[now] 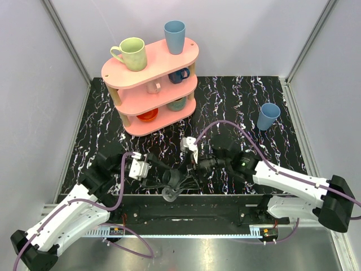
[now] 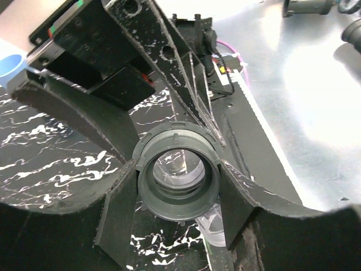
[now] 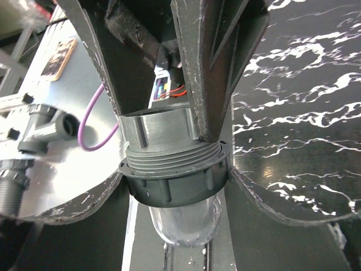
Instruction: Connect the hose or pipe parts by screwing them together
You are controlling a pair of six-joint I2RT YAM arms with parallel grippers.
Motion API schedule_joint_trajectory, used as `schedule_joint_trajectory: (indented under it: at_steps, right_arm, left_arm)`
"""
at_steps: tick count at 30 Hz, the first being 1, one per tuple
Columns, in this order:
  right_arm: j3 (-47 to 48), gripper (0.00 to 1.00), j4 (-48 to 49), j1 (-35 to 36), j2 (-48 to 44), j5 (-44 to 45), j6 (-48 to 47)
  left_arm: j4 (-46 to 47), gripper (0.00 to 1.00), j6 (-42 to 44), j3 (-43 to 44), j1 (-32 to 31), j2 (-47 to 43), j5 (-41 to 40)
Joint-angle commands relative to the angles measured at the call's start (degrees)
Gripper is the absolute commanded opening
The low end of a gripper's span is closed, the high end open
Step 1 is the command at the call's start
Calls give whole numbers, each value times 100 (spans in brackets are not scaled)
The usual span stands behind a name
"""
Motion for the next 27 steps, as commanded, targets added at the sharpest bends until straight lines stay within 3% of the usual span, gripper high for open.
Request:
schedule_joint_trajectory:
  at_steps: [1, 5, 6, 9, 12, 13, 14, 19, 23, 27]
  right_arm:
    - [833, 0, 1842, 104, 315, -971, 341]
    - [807, 0, 1877, 104, 422, -910, 289]
    - [764, 0, 1895, 104, 395, -788, 272]
    - [605, 0, 1895, 104, 264, -507, 114]
    - [473, 0, 1720, 104, 176, -156, -115]
    - [456, 0, 1658, 104, 158, -67, -255]
    - [395, 0, 1579, 104, 123, 21, -317]
    - [315, 0, 1447, 96, 52, 408, -562]
    - [289, 0, 1429, 104, 52, 690, -616]
    - [201, 0, 1394, 104, 61, 1110, -774]
  left_arm:
    - [12, 0, 682, 69, -155, 312, 296]
    - [-101, 0, 699, 121, -155, 224, 15]
    - [-224, 9, 752, 183, -155, 181, -81]
    - [-304, 47, 612, 175, -155, -48, -380]
    - [-76, 75, 191, 87, -155, -408, -801]
    - [20, 77, 77, 95, -155, -574, -890]
    - [47, 87, -238, 113, -155, -645, -995]
    - [-40, 99, -1004, 376, -155, -909, -1497]
    - [-357, 99, -1687, 596, -155, -954, -1803]
    - [-917, 99, -2787, 1043, -155, -831, -2978]
